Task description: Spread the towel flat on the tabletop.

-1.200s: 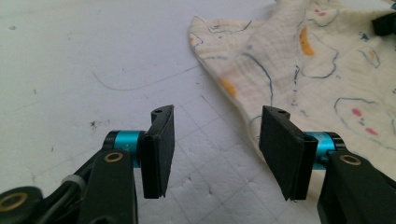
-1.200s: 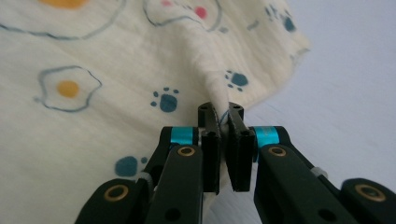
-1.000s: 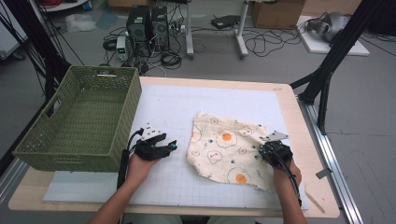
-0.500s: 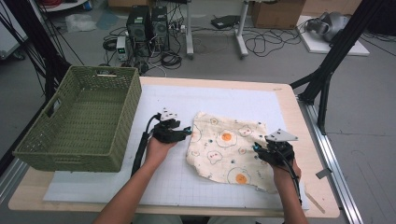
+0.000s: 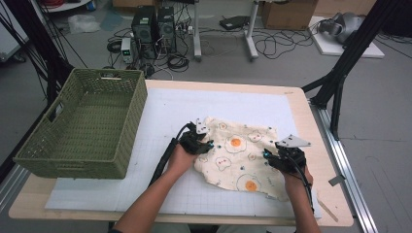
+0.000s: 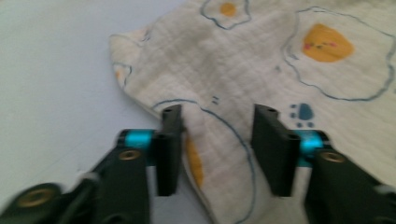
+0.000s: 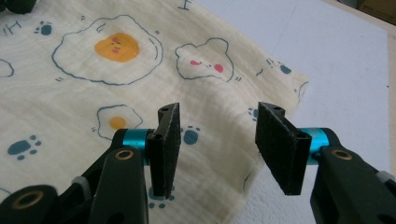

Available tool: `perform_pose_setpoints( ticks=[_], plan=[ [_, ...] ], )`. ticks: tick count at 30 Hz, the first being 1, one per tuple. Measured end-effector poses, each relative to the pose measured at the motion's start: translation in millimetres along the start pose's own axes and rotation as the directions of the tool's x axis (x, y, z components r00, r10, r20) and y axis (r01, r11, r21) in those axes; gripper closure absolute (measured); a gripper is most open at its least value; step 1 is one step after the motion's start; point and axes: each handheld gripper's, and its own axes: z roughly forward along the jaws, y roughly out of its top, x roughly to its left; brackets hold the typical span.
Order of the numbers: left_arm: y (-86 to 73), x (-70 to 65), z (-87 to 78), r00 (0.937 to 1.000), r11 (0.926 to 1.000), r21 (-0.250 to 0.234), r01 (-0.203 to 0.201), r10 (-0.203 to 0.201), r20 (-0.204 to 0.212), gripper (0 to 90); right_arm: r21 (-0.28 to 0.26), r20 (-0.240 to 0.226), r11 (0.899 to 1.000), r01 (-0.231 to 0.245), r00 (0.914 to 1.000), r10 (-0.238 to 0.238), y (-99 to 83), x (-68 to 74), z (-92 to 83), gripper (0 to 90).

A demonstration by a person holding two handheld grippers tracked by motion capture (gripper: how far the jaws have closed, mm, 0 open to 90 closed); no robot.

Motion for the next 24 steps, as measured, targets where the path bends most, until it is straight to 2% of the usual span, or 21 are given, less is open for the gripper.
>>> perform_pose_setpoints(
  ticks=[2,4,6,7,9,10,13,14,15,16,18,20,21,22,23,24],
  plan=[
    [0.1,0.4,-0.4,0.9999,1.0,-0.002,0.001,-0.001,-0.016,83.5,0.001,-0.003,1.0,0.006,1.0,-0.006,0.2,0.8,0.8,50.2],
    [-1.4,8.6,-1.2,0.9975,0.9975,-0.008,0.071,-0.071,0.005,85.5,0.0,-0.007,1.0,0.011,0.9999,-0.011,0.5,2.1,0.8,50.6],
    [-2.5,16.5,-4.2,0.9966,0.9979,-0.002,0.064,-0.064,-0.052,86.1,-0.004,-0.009,1.0,0.012,0.9999,-0.012,0.6,3.0,0.8,50.8],
    [-3.4,22.6,-6.2,0.9934,0.9964,-0.008,0.084,-0.084,-0.078,86.3,-0.007,-0.011,1.0,0.011,0.9999,-0.011,0.8,3.2,0.8,50.8],
    [-5.8,37.5,-11.5,0.981,0.99,-0.034,0.137,-0.14,-0.134,86.7,-0.009,-0.019,1.0,0.003,0.9998,-0.003,0.9,4.0,1.6,50.8],
    [-7.3,45.3,-14.6,0.9709,0.9852,-0.048,0.165,-0.17,-0.168,86.8,-0.01,-0.024,1.0,0.001,0.9997,-0.001,1.1,4.8,2.3,50.8],
    [-13.2,66.4,-24.2,0.9322,0.9636,-0.1,0.248,-0.265,-0.246,86.8,-0.017,-0.05,1.0,-0.005,0.9988,0.004,2.8,9.3,5.2,50.7],
    [-15.5,71.7,-26.7,0.923,0.9574,-0.113,0.266,-0.287,-0.257,86.7,-0.019,-0.067,1.0,-0.009,0.9977,0.008,3.8,11.6,6.5,50.5],
    [-17.4,75.4,-28.6,0.9183,0.954,-0.117,0.276,-0.298,-0.261,86.7,-0.023,-0.085,1.0,-0.008,0.9963,0.006,4.8,13.8,8.1,49.8],
    [-18.9,77.0,-29.7,0.9174,0.9529,-0.116,0.28,-0.301,-0.26,86.6,-0.036,-0.109,0.999,-0.004,0.994,0.0,6.2,16.5,9.5,49.4],
    [-21.1,76.4,-30.8,0.9231,0.9569,-0.117,0.266,-0.287,-0.256,86.0,-0.054,-0.155,0.998,-0.018,0.9879,0.009,9.0,22.0,12.5,48.6],
    [-22.9,75.5,-31.5,0.9225,0.9553,-0.12,0.27,-0.292,-0.252,81.3,-0.065,-0.219,0.997,-0.047,0.9752,0.032,11.2,26.7,17.9,47.4],
    [-24.0,75.9,-31.0,0.9181,0.9469,-0.128,0.295,-0.318,-0.237,70.8,-0.06,-0.235,0.997,-0.046,0.9714,0.03,12.4,30.3,20.7,47.1],
    [-25.0,76.5,-30.9,0.9171,0.9412,-0.123,0.315,-0.335,-0.216,61.3,-0.052,-0.24,0.998,-0.029,0.9706,0.016,13.6,34.5,23.4,46.8],
    [-26.1,76.2,-31.1,0.9182,0.9405,-0.119,0.318,-0.337,-0.208,57.3,-0.04,-0.241,0.999,-0.012,0.9706,0.002,14.7,38.9,26.0,46.3],
    [-27.6,75.8,-31.5,0.922,0.9416,-0.119,0.315,-0.333,-0.197,52.5,-0.028,-0.242,1.0,0.007,0.9701,-0.014,15.5,42.6,29.0,46.2]
  ],
)
